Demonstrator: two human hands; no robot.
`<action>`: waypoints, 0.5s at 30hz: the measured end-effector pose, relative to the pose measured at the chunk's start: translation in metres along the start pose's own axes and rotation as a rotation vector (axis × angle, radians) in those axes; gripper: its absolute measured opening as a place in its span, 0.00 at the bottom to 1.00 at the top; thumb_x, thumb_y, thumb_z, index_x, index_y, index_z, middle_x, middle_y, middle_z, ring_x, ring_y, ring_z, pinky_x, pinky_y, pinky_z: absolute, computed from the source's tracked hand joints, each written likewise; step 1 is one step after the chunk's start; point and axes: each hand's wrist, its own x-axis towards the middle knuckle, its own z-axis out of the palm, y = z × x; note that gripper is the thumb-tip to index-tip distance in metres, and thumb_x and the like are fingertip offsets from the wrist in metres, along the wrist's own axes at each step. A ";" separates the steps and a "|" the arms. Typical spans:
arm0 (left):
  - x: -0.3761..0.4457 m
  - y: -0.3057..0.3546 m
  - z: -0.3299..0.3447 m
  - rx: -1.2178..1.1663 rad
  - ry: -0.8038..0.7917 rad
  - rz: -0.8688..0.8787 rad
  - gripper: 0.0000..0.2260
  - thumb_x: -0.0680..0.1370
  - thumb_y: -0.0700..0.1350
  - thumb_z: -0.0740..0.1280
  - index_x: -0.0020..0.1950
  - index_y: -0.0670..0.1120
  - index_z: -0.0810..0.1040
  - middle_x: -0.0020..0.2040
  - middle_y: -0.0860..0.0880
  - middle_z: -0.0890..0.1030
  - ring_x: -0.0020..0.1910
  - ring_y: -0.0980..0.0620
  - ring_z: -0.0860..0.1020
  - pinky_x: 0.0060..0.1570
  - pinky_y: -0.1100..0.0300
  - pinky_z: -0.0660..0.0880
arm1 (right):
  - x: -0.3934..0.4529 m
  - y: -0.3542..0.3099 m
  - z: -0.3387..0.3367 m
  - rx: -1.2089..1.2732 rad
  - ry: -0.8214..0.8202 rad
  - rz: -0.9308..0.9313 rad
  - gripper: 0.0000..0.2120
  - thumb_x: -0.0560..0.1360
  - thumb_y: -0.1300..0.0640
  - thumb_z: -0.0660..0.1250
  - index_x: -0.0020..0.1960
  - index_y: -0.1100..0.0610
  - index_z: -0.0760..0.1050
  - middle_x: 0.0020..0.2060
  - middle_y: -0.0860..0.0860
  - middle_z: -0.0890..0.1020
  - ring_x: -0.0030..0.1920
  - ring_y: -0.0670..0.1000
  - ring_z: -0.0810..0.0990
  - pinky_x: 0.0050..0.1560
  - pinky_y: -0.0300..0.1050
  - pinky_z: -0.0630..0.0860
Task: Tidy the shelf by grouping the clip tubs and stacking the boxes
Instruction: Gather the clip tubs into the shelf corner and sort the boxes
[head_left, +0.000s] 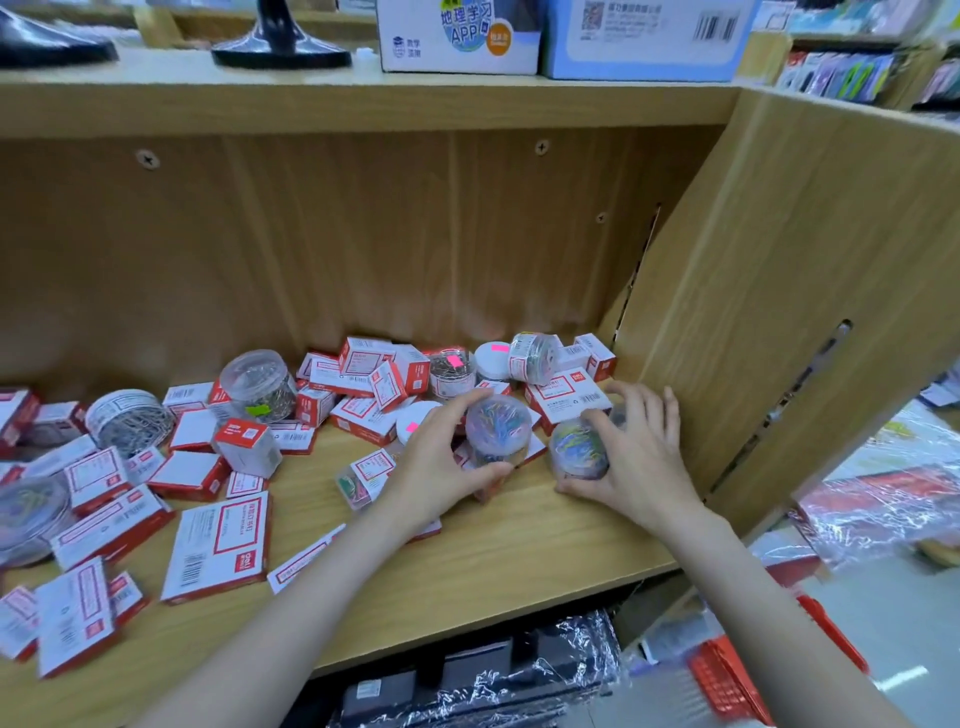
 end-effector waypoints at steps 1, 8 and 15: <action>-0.002 0.003 -0.003 -0.130 0.078 -0.026 0.29 0.66 0.40 0.76 0.64 0.52 0.70 0.58 0.55 0.76 0.56 0.58 0.76 0.54 0.71 0.69 | 0.002 -0.004 -0.001 0.062 0.063 -0.028 0.35 0.55 0.38 0.77 0.56 0.55 0.75 0.64 0.60 0.68 0.66 0.60 0.61 0.69 0.64 0.53; -0.021 -0.012 -0.070 -0.223 0.643 -0.153 0.27 0.67 0.42 0.76 0.62 0.53 0.69 0.59 0.52 0.74 0.59 0.54 0.74 0.60 0.55 0.73 | 0.052 -0.085 -0.032 0.659 0.048 -0.101 0.31 0.64 0.59 0.77 0.64 0.55 0.68 0.56 0.51 0.74 0.57 0.49 0.72 0.49 0.31 0.61; -0.109 -0.063 -0.194 -0.109 0.887 -0.244 0.29 0.66 0.53 0.74 0.64 0.56 0.67 0.61 0.51 0.75 0.59 0.50 0.76 0.57 0.52 0.75 | 0.089 -0.235 -0.027 0.905 -0.130 -0.197 0.28 0.62 0.54 0.78 0.59 0.53 0.70 0.48 0.47 0.79 0.49 0.47 0.78 0.50 0.40 0.71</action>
